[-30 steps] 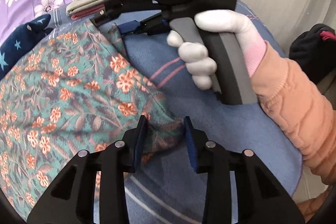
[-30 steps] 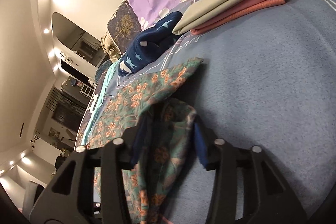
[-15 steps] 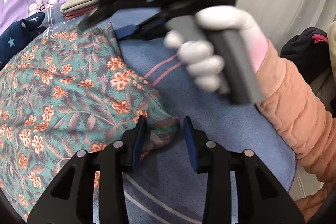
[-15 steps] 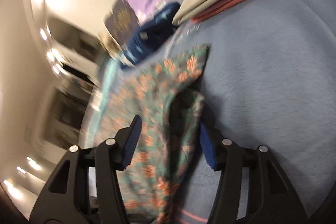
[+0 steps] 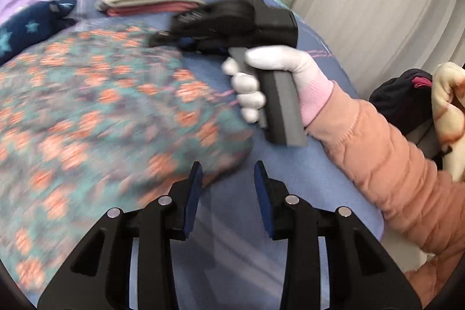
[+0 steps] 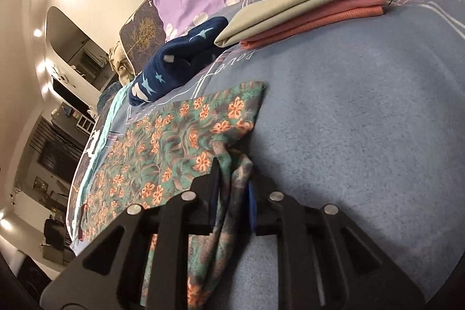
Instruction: Fold small clothes
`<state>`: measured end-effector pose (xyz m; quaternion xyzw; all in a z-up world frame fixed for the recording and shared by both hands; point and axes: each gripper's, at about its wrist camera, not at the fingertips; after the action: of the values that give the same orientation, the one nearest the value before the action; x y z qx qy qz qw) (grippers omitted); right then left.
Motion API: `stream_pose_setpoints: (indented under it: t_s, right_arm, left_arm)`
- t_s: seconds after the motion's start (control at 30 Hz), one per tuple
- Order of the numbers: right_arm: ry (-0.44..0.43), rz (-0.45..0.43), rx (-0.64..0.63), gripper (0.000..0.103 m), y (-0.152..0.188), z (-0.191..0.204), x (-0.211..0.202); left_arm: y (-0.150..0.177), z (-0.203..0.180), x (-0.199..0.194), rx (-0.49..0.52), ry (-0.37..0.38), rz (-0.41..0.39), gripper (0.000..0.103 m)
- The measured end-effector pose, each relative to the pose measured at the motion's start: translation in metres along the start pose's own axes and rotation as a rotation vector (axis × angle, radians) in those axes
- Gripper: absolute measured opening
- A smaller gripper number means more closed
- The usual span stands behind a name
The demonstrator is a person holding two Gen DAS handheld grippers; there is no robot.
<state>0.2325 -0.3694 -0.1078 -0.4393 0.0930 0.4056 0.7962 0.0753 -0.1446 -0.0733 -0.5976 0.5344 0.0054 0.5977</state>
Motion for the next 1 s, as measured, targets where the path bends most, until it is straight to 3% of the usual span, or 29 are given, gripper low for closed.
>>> stream_pose_setpoints:
  t_s: [0.1,0.2,0.23,0.33,0.4,0.47,0.53,0.6,0.7,0.9,1.0]
  right_arm:
    - [0.079,-0.007,-0.055,0.029,0.003,0.01,-0.014]
    - [0.211,-0.061,-0.118,0.046,0.007,0.024,-0.038]
    - [0.243,-0.077,-0.139,0.047,0.009,0.031,-0.048]
    - [0.237,-0.104,-0.175,0.047,0.017,0.057,-0.066]
    - [0.231,-0.113,-0.238,0.049,0.025,0.087,-0.069]
    - [0.246,-0.132,-0.308,0.057,0.035,0.117,-0.067]
    - [0.282,-0.172,-0.375,0.08,0.048,0.154,-0.063]
    - [0.321,-0.228,-0.421,0.087,0.06,0.186,-0.061]
    - [0.306,-0.276,-0.485,0.087,0.074,0.234,-0.052]
    - [0.2,-0.127,-0.605,0.087,0.094,0.305,-0.009]
    - [0.189,-0.07,-0.63,0.086,0.103,0.323,0.009]
  left_arm:
    - [0.02,0.028,-0.055,-0.043,-0.085,-0.08,0.037]
    - [0.047,0.075,-0.116,-0.165,-0.209,-0.168,0.038]
    - [0.059,0.095,-0.138,-0.216,-0.265,-0.195,0.038]
    - [0.089,0.148,-0.191,-0.354,-0.395,-0.257,0.037]
    - [0.103,0.174,-0.217,-0.424,-0.425,-0.294,0.036]
    - [0.113,0.187,-0.234,-0.45,-0.424,-0.326,0.035]
    - [0.119,0.198,-0.245,-0.452,-0.386,-0.349,0.033]
    - [0.123,0.199,-0.248,-0.436,-0.358,-0.343,0.033]
    - [0.121,0.202,-0.238,-0.4,-0.321,-0.311,0.033]
    - [0.118,0.22,-0.229,-0.38,-0.252,-0.279,0.033]
    - [0.118,0.229,-0.22,-0.38,-0.215,-0.255,0.033]
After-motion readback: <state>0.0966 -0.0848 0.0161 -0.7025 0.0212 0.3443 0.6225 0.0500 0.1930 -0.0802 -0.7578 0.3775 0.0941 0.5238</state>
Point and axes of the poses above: each gripper's, at about its wrist camera, not at the fingertips, and x roughly the way its jaws point, z to its left, y to its underside, and after that the axes turned 7 degrees about -z, right-handed
